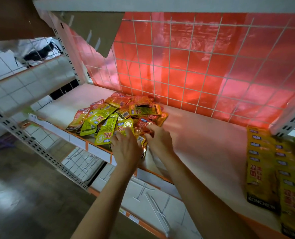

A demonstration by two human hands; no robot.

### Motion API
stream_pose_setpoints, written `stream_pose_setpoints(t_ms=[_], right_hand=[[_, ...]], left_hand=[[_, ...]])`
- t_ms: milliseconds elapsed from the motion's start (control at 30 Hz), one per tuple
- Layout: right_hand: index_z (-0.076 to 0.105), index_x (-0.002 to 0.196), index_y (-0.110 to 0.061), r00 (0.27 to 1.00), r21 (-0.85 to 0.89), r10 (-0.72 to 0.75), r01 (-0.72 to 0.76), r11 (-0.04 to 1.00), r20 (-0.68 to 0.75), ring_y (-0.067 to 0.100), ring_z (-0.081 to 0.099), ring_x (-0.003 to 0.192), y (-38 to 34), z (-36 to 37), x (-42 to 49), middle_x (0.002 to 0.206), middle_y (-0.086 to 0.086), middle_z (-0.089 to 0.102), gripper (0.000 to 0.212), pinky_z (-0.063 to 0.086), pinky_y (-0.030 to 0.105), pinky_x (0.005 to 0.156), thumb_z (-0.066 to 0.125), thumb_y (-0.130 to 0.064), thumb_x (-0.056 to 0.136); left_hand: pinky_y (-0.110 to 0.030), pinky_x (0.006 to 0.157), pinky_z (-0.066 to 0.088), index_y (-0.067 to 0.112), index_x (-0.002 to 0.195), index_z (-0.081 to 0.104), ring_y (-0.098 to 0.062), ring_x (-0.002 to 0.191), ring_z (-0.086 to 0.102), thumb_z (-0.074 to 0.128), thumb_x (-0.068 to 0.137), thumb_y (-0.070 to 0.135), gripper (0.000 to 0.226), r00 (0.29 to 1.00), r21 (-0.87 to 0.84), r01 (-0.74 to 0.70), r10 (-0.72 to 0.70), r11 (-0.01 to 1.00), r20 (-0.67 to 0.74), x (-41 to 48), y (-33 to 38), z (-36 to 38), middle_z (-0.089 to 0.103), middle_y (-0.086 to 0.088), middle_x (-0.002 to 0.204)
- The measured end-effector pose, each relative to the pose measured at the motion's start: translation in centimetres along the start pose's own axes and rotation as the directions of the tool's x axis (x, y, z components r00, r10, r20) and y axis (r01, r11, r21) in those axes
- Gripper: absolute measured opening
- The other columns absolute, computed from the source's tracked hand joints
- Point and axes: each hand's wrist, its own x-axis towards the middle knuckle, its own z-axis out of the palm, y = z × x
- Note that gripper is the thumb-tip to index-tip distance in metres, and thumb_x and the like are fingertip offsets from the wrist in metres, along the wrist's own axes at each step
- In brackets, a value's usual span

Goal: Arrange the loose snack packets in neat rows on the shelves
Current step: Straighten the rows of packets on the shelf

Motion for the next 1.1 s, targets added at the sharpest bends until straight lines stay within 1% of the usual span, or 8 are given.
stream_pose_setpoints(t_ms=[133, 233, 367, 567, 733, 900, 967, 1100], right_hand=[[0.071, 0.111, -0.021, 0.999, 0.031, -0.002, 0.004, 1.000, -0.046, 0.024, 0.061, 0.103, 0.2, 0.5, -0.2, 0.109, 0.004, 0.070, 0.026, 0.046, 0.030, 0.084, 0.061, -0.022, 0.087], [0.068, 0.117, -0.023, 0.998, 0.054, 0.012, -0.009, 0.998, -0.058, 0.025, 0.061, 0.105, 0.1, 0.6, -0.2, 0.114, 0.004, 0.069, 0.030, 0.045, 0.029, 0.083, 0.059, -0.022, 0.089], [0.068, 0.118, -0.025, 0.999, 0.101, 0.046, -0.043, 0.994, -0.025, 0.025, 0.060, 0.109, 0.0, 0.3, 0.1, 0.115, 0.004, 0.069, 0.035, 0.047, 0.032, 0.090, 0.057, -0.017, 0.086], [0.072, 0.108, -0.019, 0.961, 0.354, 0.187, -0.107, 0.929, -0.201, 0.014, 0.065, 0.099, 0.9, -1.0, -0.1, 0.106, -0.001, 0.072, 0.028, 0.048, 0.029, 0.093, 0.066, -0.016, 0.081], [0.069, 0.106, -0.018, 0.923, 0.396, 0.231, -0.097, 0.913, -0.307, 0.010, 0.061, 0.090, 3.2, -4.1, -0.5, 0.106, -0.001, 0.069, 0.029, 0.047, 0.020, 0.077, 0.057, -0.004, 0.084], [0.067, 0.109, -0.016, 0.878, 0.386, 0.254, -0.087, 0.918, -0.405, 0.007, 0.055, 0.088, 6.1, -7.9, -1.4, 0.102, -0.006, 0.064, 0.029, 0.033, 0.010, 0.067, 0.055, -0.003, 0.087], [0.066, 0.109, -0.017, 0.857, 0.387, 0.272, -0.093, 0.917, -0.438, 0.006, 0.055, 0.087, 7.3, -9.3, -2.0, 0.099, -0.008, 0.062, 0.029, 0.034, 0.010, 0.068, 0.055, -0.003, 0.087], [0.063, 0.110, -0.023, 0.825, 0.384, 0.290, -0.097, 0.918, -0.485, -0.007, 0.055, 0.079, 9.7, -11.8, -3.5, 0.097, -0.014, 0.060, 0.030, 0.039, 0.008, 0.065, 0.054, -0.003, 0.089]], left_hand=[[-0.039, 0.097, 0.034, 0.010, 0.133, 0.039, -0.035, 0.116, 0.049, 0.045, 0.090, 0.023, 0.046, 0.993, -0.036, -0.118, 0.117, 0.992, -0.026, 0.2, 0.1, 0.5, 0.053, -0.016, 0.127], [-0.040, 0.092, 0.036, 0.006, 0.128, 0.045, -0.035, 0.104, 0.056, 0.044, 0.090, 0.020, 0.041, 0.978, -0.149, -0.203, 0.194, 0.968, -0.076, 0.0, 0.6, 0.6, 0.062, -0.015, 0.113], [-0.043, 0.075, 0.044, 0.004, 0.127, 0.051, -0.040, 0.091, 0.060, 0.047, 0.089, 0.009, 0.039, 0.978, -0.369, -0.199, 0.156, 0.908, -0.141, -0.1, 0.8, 0.2, 0.067, -0.021, 0.098], [-0.034, 0.062, 0.037, 0.005, 0.113, 0.062, -0.034, 0.086, 0.062, 0.050, 0.094, 0.010, 0.023, 0.967, -0.586, -0.239, 0.134, 0.774, -0.217, 0.3, 0.5, -0.4, 0.070, -0.015, 0.093], [-0.037, 0.070, 0.052, 0.018, 0.103, 0.062, -0.022, 0.078, 0.067, 0.061, 0.090, 0.013, 0.014, 0.999, -0.874, -0.008, 0.048, 0.487, 0.018, 0.3, 1.4, -0.7, 0.071, -0.009, 0.092], [-0.031, 0.060, 0.056, 0.016, 0.094, 0.064, -0.018, 0.066, 0.066, 0.065, 0.086, 0.000, 0.018, 0.949, -0.960, 0.232, 0.179, 0.157, 0.259, -0.4, 4.0, -0.2, 0.073, -0.005, 0.078], [-0.034, 0.062, 0.057, 0.010, 0.101, 0.064, -0.022, 0.071, 0.066, 0.064, 0.085, -0.003, 0.021, 0.912, -0.952, 0.284, 0.273, 0.115, 0.305, -0.7, 5.2, 0.2, 0.072, -0.011, 0.086], [-0.044, 0.077, 0.055, 0.009, 0.112, 0.061, -0.025, 0.078, 0.069, 0.062, 0.084, -0.008, 0.033, 0.829, -0.921, 0.354, 0.401, 0.161, 0.389, -1.7, 8.1, 0.9, 0.073, -0.010, 0.090]])
